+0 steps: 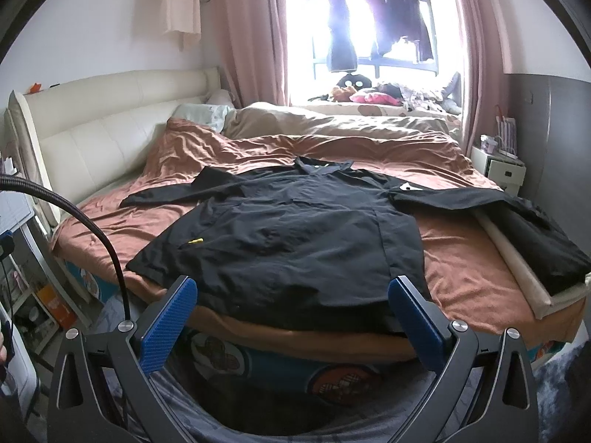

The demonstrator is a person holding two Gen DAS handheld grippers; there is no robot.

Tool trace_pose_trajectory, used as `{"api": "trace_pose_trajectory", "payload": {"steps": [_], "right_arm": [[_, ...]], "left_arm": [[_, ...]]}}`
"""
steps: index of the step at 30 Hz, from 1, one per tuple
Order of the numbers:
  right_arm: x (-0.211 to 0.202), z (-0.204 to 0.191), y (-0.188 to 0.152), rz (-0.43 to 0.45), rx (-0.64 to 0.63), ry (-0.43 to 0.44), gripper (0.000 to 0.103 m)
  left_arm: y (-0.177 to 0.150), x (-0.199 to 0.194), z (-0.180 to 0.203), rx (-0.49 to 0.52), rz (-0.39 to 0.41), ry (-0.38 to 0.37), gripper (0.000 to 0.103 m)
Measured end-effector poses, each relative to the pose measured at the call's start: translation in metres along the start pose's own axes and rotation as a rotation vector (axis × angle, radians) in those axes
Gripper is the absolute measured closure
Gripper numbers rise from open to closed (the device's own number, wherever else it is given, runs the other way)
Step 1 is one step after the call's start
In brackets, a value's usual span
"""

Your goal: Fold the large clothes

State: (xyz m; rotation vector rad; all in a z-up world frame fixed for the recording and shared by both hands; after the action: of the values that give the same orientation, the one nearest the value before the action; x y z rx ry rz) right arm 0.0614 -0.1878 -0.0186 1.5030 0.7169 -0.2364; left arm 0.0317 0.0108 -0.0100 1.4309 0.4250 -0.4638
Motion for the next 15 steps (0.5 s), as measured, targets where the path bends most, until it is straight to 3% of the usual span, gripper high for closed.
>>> {"api": "trace_pose_trajectory", "payload": {"steps": [15], "right_arm": [[0.000, -0.010, -0.001, 0.039, -0.022, -0.050, 0.000]], "left_arm": [[-0.005, 0.000, -0.013, -0.020, 0.010, 0.012, 0.000]]}}
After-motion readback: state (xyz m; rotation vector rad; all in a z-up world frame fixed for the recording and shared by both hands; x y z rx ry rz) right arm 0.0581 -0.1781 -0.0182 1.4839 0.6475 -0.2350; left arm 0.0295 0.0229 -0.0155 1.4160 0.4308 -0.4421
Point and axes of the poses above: each gripper's, at about its wrist camera, not at the fingertips, and x roughly the way its jaws point, z to its right, y to its top, the point moved 5 cm from there along x, roughly the way its jaws point, and after that the axes turned 12 degrees about -z, right-handed, at the moved point
